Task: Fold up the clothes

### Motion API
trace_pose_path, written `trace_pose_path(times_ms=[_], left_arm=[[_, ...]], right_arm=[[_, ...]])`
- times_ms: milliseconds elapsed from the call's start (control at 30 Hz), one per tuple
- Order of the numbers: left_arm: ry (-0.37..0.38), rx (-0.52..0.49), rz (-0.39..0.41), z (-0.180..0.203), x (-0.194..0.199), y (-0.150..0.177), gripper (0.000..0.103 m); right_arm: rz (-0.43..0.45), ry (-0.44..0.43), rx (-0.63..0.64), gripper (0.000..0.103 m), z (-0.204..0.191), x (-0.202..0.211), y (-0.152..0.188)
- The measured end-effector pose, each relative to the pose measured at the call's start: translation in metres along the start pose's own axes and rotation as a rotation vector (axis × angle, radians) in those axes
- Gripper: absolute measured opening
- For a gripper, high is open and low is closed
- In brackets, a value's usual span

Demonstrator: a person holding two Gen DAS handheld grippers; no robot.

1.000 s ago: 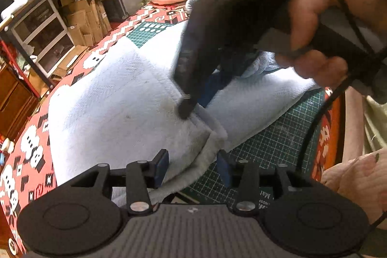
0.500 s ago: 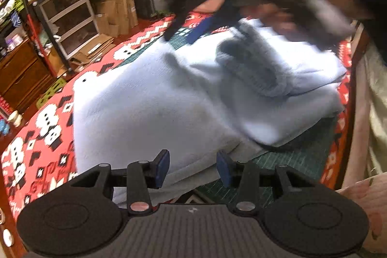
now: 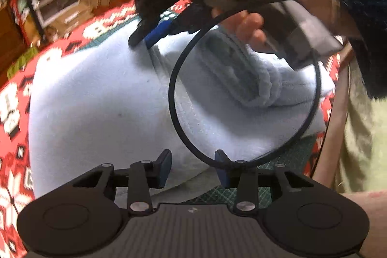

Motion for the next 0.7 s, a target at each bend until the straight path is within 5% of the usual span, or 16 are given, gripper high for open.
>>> trace_pose_path(times_ms=[167, 333, 533, 700], left_arm=[[-0.087, 0.124, 0.001, -0.01, 0.0, -0.007, 0.042], [-0.188, 0.123, -0.117, -0.001, -0.019, -0.003, 0.041], [-0.245, 0.195, -0.115, 0.005, -0.022, -0.001, 0.012], [-0.277, 0.22, -0.041, 0.013, 0.003, -0.008, 0.011]], right_arm=[[0.005, -0.007, -0.014, 0.016, 0.005, 0.004, -0.002], [-0.01, 0.022, 0.06, 0.015, 0.002, 0.002, -0.001], [-0.053, 0.028, 0.165, 0.004, -0.005, -0.004, 0.0], [-0.076, -0.051, 0.152, 0.003, -0.007, 0.017, -0.003]])
Point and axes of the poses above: each gripper's, at about its wrist camera, not at the fingertips, and x roughly against the way its jaws point, z to its right, y to its underside, the point moved 10 cm from there along -x, roughly the way its jaws point, and after that the axes turned 10 degrees about y, right-handed, at the moved point
